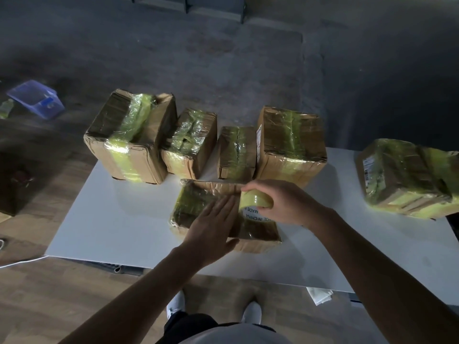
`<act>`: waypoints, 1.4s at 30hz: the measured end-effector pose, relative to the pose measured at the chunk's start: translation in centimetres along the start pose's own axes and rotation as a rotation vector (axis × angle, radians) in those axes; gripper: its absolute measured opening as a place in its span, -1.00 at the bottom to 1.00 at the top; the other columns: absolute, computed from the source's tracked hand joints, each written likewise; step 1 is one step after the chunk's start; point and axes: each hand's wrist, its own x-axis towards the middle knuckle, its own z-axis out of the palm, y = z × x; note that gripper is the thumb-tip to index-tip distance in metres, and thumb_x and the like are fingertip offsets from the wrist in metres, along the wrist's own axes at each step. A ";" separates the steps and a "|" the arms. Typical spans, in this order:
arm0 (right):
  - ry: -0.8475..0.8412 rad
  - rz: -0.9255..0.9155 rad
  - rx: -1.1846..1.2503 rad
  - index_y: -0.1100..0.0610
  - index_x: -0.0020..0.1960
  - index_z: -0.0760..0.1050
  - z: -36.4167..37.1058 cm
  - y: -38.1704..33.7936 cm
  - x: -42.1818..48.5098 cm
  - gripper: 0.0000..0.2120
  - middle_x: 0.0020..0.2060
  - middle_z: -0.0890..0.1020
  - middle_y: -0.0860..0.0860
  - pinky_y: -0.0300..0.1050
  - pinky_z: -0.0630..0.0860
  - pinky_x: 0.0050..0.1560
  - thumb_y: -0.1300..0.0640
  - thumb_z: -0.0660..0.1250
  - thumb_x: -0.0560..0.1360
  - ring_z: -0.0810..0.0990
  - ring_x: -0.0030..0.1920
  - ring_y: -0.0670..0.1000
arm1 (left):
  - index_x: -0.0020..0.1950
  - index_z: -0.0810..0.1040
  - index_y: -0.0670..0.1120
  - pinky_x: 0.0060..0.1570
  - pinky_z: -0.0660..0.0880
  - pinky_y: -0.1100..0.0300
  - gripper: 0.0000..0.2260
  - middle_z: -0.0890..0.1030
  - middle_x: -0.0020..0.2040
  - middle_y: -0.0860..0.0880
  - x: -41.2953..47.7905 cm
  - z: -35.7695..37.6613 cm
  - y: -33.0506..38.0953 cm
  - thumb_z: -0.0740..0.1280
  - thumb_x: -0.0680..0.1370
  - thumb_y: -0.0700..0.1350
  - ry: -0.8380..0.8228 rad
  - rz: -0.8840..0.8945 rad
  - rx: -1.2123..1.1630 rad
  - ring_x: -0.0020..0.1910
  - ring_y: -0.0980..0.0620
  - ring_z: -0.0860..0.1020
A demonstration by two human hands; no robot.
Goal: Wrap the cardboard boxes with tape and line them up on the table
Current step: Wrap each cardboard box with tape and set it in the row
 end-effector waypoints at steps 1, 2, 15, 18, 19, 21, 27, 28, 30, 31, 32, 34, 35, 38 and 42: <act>0.008 -0.013 0.028 -0.12 0.32 0.42 0.2 0.0 0.1 -0.50 0.19 0.55 -0.16 0.02 0.60 -0.15 0.17 0.42 0.45 0.64 -0.07 0.05 | 0.58 -0.04 -0.18 0.51 -0.15 -0.02 -0.19 -0.01 0.58 -0.17 0.2 0.4 0.2 0.23 0.54 0.23 -0.052 -0.014 0.000 0.57 -0.11 -0.05; 0.017 -0.033 0.053 -0.08 0.35 0.43 0.5 0.1 0.0 -0.49 0.21 0.55 -0.13 -0.02 0.60 -0.11 0.19 0.43 0.45 0.63 -0.01 0.01 | 0.58 -0.11 -0.17 0.50 -0.21 0.03 -0.21 -0.09 0.59 -0.15 0.2 0.7 0.3 0.16 0.57 0.24 -0.092 -0.023 0.011 0.57 -0.08 -0.13; 0.067 0.109 0.154 -0.38 0.18 0.39 -2.2 2.6 -3.2 -0.50 0.06 0.52 -0.27 -0.29 0.58 -0.21 0.09 0.38 0.37 0.54 0.01 -0.26 | 0.56 0.10 -0.22 0.50 0.02 -0.05 -0.20 0.16 0.55 -0.19 0.2 0.0 0.6 0.22 0.52 0.27 -0.034 -0.059 -0.046 0.54 -0.14 0.13; 0.068 0.079 0.081 -0.33 0.21 0.37 -2.1 2.6 -3.1 -0.49 0.04 0.44 -0.34 -0.32 0.56 -0.24 0.12 0.40 0.40 0.49 0.04 -0.30 | 0.58 0.00 -0.25 0.53 -0.08 -0.06 -0.16 0.01 0.57 -0.23 1.4 0.0 2.3 0.09 0.53 0.32 -0.036 -0.053 -0.021 0.57 -0.17 -0.03; 0.073 0.072 0.079 -0.32 0.22 0.37 -2.3 2.6 -3.1 -0.49 0.04 0.42 -0.36 -0.32 0.55 -0.22 0.13 0.41 0.41 0.48 0.05 -0.31 | 0.58 -0.07 -0.25 0.54 -0.12 -0.02 -0.16 -0.06 0.58 -0.22 1.8 0.0 2.9 0.07 0.53 0.31 -0.025 -0.021 -0.046 0.57 -0.16 -0.08; 0.094 0.064 0.103 -0.34 0.23 0.36 -2.2 2.6 -3.0 -0.46 0.06 0.42 -0.41 -0.31 0.54 -0.16 0.13 0.41 0.41 0.46 0.09 -0.32 | 0.57 -0.20 -0.24 0.53 -0.20 0.08 -0.15 -0.20 0.57 -0.19 2.4 0.2 3.6 0.10 0.55 0.27 -0.039 0.023 -0.098 0.56 -0.10 -0.19; 0.114 0.128 0.303 -0.44 0.24 0.35 -1.9 2.8 -4.7 -0.36 0.14 0.39 -0.57 -0.43 0.53 -0.18 0.21 0.41 0.40 0.47 0.12 -0.39 | 0.56 -0.11 -0.26 0.52 -0.17 0.11 -0.17 -0.12 0.57 -0.19 2.4 0.7 3.0 0.21 0.56 0.21 -0.036 0.051 -0.135 0.56 -0.10 -0.16; 0.117 0.158 0.294 -0.45 0.19 0.38 -2.4 3.4 -5.3 -0.39 0.10 0.41 -0.55 -0.47 0.49 -0.22 0.17 0.41 0.38 0.48 0.08 -0.39 | 0.56 -0.14 -0.24 0.52 -0.18 0.11 -0.17 -0.13 0.57 -0.18 2.4 0.8 3.0 0.20 0.56 0.21 -0.037 0.057 -0.128 0.56 -0.10 -0.15; 0.105 0.223 0.232 -0.47 0.12 0.41 -2.8 5.0 -6.5 -0.40 0.06 0.47 -0.44 -0.50 0.46 -0.23 0.18 0.42 0.35 0.50 0.03 -0.32 | 0.55 -0.20 -0.20 0.51 -0.22 0.12 -0.18 -0.14 0.57 -0.16 2.4 1.0 2.9 0.18 0.57 0.21 -0.051 0.057 -0.131 0.56 -0.09 -0.18; 0.084 0.247 0.201 -0.47 0.10 0.41 -2.7 5.7 -7.1 -0.39 0.06 0.48 -0.37 -0.46 0.48 -0.20 0.21 0.43 0.34 0.51 0.03 -0.29 | 0.54 -0.22 -0.19 0.50 -0.24 0.13 -0.18 -0.15 0.57 -0.16 2.3 1.1 2.9 0.17 0.57 0.22 -0.055 0.050 -0.136 0.55 -0.08 -0.20; 0.060 0.264 0.177 -0.46 0.10 0.40 -2.5 6.4 -7.5 -0.38 0.07 0.50 -0.31 -0.38 0.54 -0.17 0.23 0.43 0.35 0.52 0.04 -0.24 | 0.53 -0.25 -0.18 0.49 -0.26 0.14 -0.18 -0.17 0.57 -0.15 2.4 1.2 3.0 0.16 0.57 0.23 -0.057 0.044 -0.132 0.55 -0.08 -0.22; 0.013 0.286 0.138 -0.42 0.12 0.38 -1.5 7.5 -7.9 -0.37 0.10 0.51 -0.17 -0.22 0.61 -0.13 0.25 0.45 0.36 0.54 0.04 -0.12 | 0.52 -0.29 -0.17 0.50 -0.26 0.14 -0.18 -0.18 0.57 -0.16 2.4 1.3 3.1 0.13 0.57 0.25 -0.073 0.042 -0.126 0.55 -0.09 -0.23; -0.008 0.289 0.118 -0.40 0.14 0.36 -1.0 7.9 -7.9 -0.37 0.10 0.51 -0.14 -0.20 0.60 -0.12 0.25 0.45 0.37 0.54 0.04 -0.09 | 0.51 -0.29 -0.17 0.50 -0.25 0.12 -0.18 -0.18 0.57 -0.17 2.5 1.3 3.3 0.13 0.57 0.26 -0.076 0.040 -0.127 0.55 -0.10 -0.22; -0.053 0.274 0.052 -0.31 0.19 0.33 0.6 8.6 -7.3 -0.41 0.10 0.52 -0.13 -0.27 0.51 -0.12 0.23 0.46 0.40 0.54 0.05 -0.03 | 0.52 -0.30 -0.20 0.53 -0.21 0.07 -0.16 -0.20 0.57 -0.21 2.5 0.9 3.7 0.11 0.57 0.27 -0.120 0.023 -0.099 0.56 -0.14 -0.21; -0.053 0.244 -0.006 -0.27 0.19 0.31 2.0 8.6 -5.7 -0.41 0.17 0.57 -0.08 -0.12 0.52 0.05 0.21 0.49 0.37 0.53 0.11 -0.04 | 0.56 -0.33 -0.04 0.51 0.00 -0.14 -0.10 -0.07 0.54 -0.37 3.6 -0.7 5.4 0.24 0.54 0.25 -0.196 -0.018 -0.066 0.54 -0.32 -0.07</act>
